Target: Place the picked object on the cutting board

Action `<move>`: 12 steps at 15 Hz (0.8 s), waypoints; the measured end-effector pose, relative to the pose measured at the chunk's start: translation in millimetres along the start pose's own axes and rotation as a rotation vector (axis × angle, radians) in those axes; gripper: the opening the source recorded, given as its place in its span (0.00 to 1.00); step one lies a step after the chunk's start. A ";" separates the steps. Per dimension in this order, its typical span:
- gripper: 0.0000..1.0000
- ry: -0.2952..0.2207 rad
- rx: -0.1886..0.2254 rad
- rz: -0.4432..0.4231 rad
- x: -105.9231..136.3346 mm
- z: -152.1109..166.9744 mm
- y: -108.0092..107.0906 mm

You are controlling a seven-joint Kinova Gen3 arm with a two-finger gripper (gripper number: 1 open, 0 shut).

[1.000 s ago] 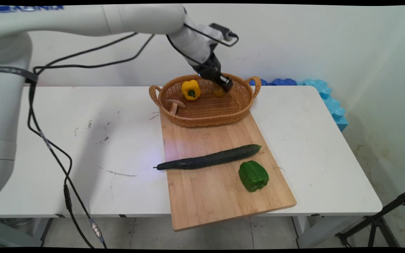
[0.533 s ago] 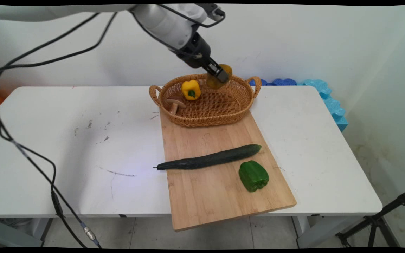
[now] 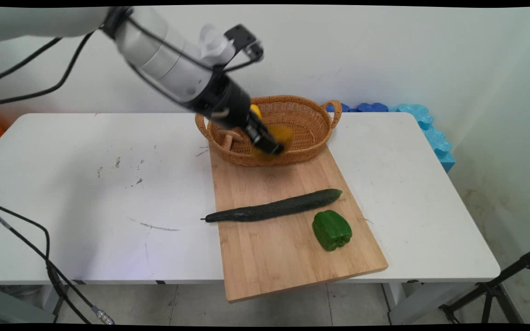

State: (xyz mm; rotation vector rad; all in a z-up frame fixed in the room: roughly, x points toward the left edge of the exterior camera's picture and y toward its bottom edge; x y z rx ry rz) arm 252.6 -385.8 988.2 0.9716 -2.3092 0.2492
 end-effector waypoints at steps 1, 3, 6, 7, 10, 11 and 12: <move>0.00 -0.012 -0.016 0.005 -9.5 -1.1 7.9; 0.00 -0.036 -0.044 0.014 -27.8 -0.1 21.6; 0.00 -0.070 -0.076 0.028 -52.5 8.2 37.6; 0.00 -0.080 -0.084 0.032 -59.4 11.9 41.4; 0.00 -0.107 -0.102 0.041 -80.9 29.5 50.6; 0.00 -0.114 -0.106 0.043 -86.3 35.4 52.5; 0.00 -0.120 -0.111 0.048 -91.8 43.1 54.7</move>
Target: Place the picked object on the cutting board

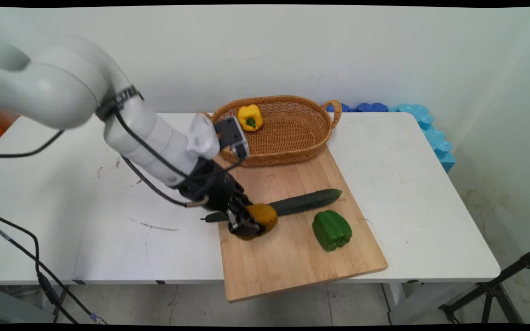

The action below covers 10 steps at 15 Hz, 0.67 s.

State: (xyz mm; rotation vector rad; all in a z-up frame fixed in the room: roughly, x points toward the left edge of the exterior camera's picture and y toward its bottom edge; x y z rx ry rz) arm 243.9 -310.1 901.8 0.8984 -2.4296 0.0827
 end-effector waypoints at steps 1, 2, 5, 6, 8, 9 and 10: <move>0.00 -0.006 -0.005 0.005 -4.1 8.5 1.2; 0.00 -0.009 -0.007 0.009 -7.2 16.2 1.8; 0.00 -0.015 -0.009 0.022 -13.7 40.5 1.4; 0.00 -0.017 -0.008 0.028 -14.9 48.2 0.7; 0.00 -0.017 -0.004 0.036 -16.6 60.8 -1.4; 0.00 -0.016 -0.003 0.039 -16.8 65.1 -2.2; 1.00 -0.014 -0.001 0.043 -17.0 69.6 -3.0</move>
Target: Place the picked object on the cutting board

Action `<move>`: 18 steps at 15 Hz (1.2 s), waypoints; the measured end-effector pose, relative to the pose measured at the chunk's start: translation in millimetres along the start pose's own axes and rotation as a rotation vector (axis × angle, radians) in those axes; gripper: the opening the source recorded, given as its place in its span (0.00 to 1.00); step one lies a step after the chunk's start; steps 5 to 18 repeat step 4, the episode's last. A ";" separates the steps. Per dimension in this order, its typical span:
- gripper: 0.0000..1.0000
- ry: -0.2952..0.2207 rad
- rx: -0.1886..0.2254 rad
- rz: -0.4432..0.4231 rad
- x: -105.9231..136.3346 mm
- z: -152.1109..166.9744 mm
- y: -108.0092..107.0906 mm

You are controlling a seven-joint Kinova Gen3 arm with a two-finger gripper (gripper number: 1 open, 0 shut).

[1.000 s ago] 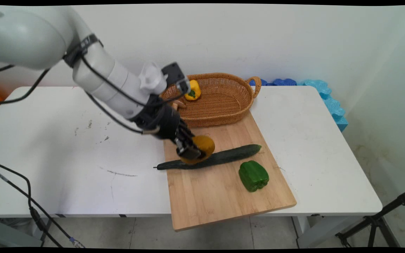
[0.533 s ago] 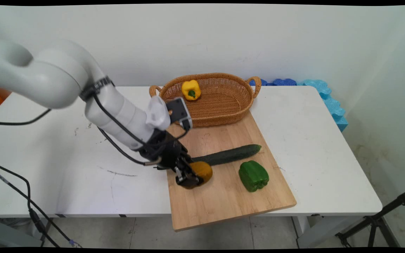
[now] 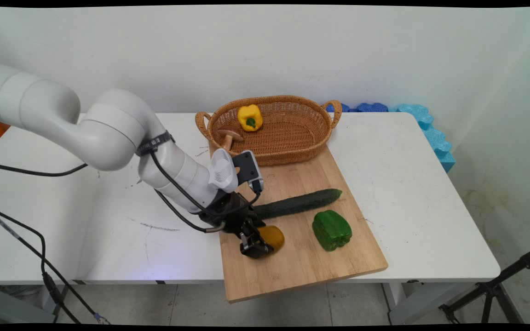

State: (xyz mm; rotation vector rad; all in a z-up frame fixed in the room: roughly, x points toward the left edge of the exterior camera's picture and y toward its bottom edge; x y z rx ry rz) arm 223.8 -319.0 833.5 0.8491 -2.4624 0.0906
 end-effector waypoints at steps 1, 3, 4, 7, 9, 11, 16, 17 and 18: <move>1.00 0.001 0.001 0.002 0.0 2.6 -0.2; 1.00 0.005 0.000 0.008 0.5 6.7 -0.1; 1.00 0.008 -0.001 0.011 0.9 8.0 0.0; 1.00 0.008 -0.001 0.011 0.9 8.0 0.0; 1.00 0.008 -0.001 0.011 0.9 8.0 0.0; 1.00 0.008 -0.001 0.011 0.9 8.0 0.0; 1.00 0.008 -0.001 0.011 0.9 8.0 0.0; 1.00 0.008 -0.001 0.011 0.9 8.0 0.0; 1.00 0.008 -0.001 0.011 0.9 8.0 0.0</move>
